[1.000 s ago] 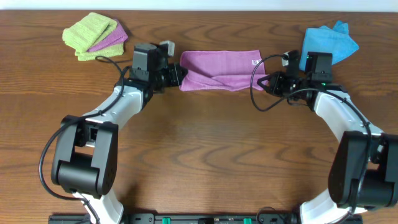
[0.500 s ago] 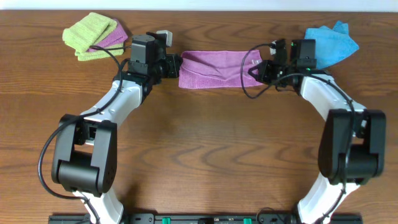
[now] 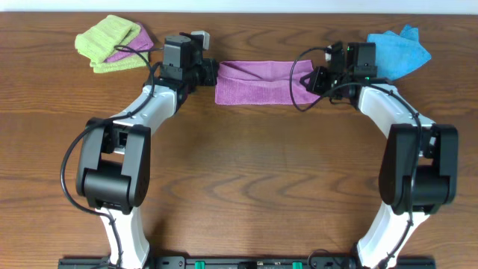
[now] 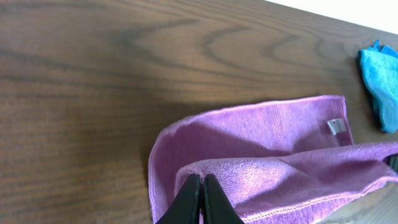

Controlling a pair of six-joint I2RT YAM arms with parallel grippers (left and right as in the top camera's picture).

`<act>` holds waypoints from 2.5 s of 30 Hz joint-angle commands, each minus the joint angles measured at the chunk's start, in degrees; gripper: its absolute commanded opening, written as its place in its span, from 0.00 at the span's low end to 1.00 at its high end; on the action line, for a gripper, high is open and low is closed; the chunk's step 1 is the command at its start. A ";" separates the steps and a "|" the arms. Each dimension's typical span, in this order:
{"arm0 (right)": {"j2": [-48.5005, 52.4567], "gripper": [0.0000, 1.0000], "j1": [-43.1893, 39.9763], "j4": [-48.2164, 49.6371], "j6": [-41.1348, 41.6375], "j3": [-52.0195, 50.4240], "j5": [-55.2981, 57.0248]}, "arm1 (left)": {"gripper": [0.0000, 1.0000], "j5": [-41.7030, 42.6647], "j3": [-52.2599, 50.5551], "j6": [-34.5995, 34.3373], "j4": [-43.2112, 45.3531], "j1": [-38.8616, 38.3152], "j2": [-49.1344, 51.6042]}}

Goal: Fold the cloth
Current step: 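Lift both corners and fold the lower edge up over the top edge, then lower the folded edge onto the towel and open both grippers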

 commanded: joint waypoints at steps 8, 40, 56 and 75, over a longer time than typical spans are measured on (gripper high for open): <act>6.27 0.01 -0.20 -0.74 0.81 8.09 1.29 | 0.06 -0.09 10.34 4.15 -5.33 0.98 5.05; 7.69 0.99 -0.59 -6.56 -0.04 8.55 6.21 | 0.58 -0.20 10.49 5.64 -13.99 0.87 5.77; 7.48 0.96 -2.29 -27.12 -8.15 24.92 6.40 | 0.69 0.04 14.60 7.98 -23.41 0.83 3.23; 7.78 0.01 4.57 -35.87 -17.11 29.99 19.02 | 0.06 -9.79 15.72 14.27 -23.17 -6.51 -1.01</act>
